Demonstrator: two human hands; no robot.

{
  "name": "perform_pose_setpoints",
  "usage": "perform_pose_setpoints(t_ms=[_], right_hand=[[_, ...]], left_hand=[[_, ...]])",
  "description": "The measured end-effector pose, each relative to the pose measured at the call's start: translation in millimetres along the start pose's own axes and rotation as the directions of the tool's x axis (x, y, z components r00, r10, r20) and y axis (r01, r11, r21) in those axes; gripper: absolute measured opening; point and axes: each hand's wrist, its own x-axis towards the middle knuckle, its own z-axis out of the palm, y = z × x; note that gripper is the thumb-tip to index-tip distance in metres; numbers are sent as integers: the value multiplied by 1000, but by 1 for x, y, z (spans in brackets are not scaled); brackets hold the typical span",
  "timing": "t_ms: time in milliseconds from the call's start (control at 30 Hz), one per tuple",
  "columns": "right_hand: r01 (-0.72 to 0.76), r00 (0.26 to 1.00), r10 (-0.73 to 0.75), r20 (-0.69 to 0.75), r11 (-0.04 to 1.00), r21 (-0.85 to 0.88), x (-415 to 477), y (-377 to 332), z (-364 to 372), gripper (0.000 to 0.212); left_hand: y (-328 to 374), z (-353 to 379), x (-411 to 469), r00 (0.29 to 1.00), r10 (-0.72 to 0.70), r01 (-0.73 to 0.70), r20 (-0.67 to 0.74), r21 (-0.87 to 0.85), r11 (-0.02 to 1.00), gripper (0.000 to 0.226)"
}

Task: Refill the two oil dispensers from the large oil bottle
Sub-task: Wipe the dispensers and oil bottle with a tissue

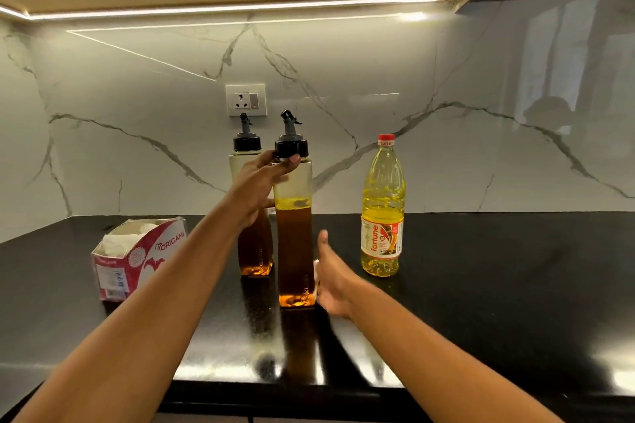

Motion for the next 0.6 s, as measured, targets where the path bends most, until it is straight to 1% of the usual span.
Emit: perform_pose_setpoints(t_ms=[33,100,167,233,333,367,400,433,467,500,567,600], right_hand=[[49,999,-49,-10,998,43,2,-14,5,85],[226,974,-223,-42,972,61,1,-54,16,84],[383,920,-383,-80,924,-15,-3,-95,25,77],[448,885,-457,-91,888,-105,-6,-121,27,67],[437,866,-483,-131,858,-269,-11,-117,13,47],[413,871,-469,-147,860,-299,-11,-106,5,38],[380,883,-444,-153,867,-321,-10,-92,-1,31],[341,896,-416,-154,867,-363,-7,-77,-6,26],[294,904,-393,-167,857,-424,-3,-63,-10,24],[248,908,-373,-189,845,-474,0,-51,-12,24],[200,907,-349,-234,848,-490,5,-33,-14,24],[188,908,-335,-253,863,-468,6,-26,-15,23]], left_hand=[[0,0,0,1000,-2,2,4,-4,1000,54],[0,0,0,1000,4,-4,9,-1,1000,52],[1,-1,1,1000,-5,5,20,9,1000,56],[4,-5,1,997,-47,48,65,-22,999,58],[6,-14,4,986,-50,61,161,-68,996,39],[6,-18,6,983,-46,60,179,-74,995,39],[6,-21,7,982,-41,53,186,-57,997,45],[7,-23,7,985,-29,30,172,2,1000,55],[8,-24,6,991,4,-18,135,98,995,65],[10,-23,5,995,73,-87,74,205,975,72],[18,-20,4,967,246,-207,-61,369,906,74],[22,-17,4,945,313,-241,-90,454,858,71]])
